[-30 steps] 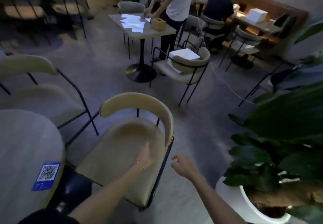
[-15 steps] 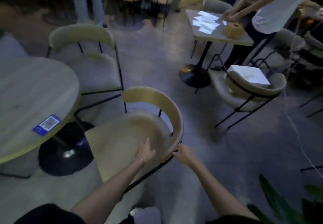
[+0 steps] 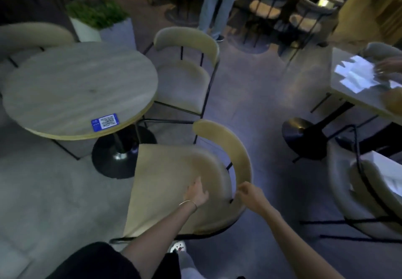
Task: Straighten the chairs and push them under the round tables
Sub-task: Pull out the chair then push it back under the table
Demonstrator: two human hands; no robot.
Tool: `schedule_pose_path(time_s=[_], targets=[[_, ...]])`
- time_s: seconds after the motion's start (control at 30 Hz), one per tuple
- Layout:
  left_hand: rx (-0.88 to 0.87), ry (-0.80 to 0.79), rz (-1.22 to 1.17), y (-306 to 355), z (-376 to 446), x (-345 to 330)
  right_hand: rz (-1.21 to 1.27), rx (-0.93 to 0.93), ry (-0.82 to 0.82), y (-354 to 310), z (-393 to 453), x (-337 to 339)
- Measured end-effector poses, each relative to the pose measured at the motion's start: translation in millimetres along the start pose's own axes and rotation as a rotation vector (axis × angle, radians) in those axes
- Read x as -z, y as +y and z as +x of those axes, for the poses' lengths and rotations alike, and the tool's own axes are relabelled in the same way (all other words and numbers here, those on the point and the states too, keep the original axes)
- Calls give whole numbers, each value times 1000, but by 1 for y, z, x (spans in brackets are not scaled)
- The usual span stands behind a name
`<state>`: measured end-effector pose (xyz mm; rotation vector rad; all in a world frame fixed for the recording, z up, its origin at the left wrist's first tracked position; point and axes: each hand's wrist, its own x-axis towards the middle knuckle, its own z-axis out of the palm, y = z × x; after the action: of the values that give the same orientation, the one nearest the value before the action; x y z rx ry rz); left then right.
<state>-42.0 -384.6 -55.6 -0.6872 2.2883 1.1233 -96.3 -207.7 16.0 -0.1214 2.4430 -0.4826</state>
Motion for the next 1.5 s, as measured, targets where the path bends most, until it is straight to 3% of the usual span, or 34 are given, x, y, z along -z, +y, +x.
schedule_pose_path(time_s=[0.23, 0.4, 0.67, 0.83, 1.03, 1.13, 1.3, 1.5], targets=[[221, 133, -66, -14, 1, 14, -263, 137, -81, 5, 69, 24], [452, 264, -197, -35, -8, 5, -290, 245, -55, -3, 130, 39], [755, 487, -422, -36, -40, -62, -379, 424, -14, -30, 208, 77], [831, 694, -532, -25, -43, -106, -457, 496, -59, -67, 234, 72], [971, 1021, -994, 10, -18, -126, -604, 525, -77, -91, 257, 55], [1047, 1051, -1108, 26, -4, -135, -744, 525, -36, -96, 266, 55], [1083, 1012, -1028, 16, 4, -142, -872, 554, 28, -91, 276, 61], [1031, 952, -942, 1, -15, -144, -747, 526, 26, -65, 251, 62]])
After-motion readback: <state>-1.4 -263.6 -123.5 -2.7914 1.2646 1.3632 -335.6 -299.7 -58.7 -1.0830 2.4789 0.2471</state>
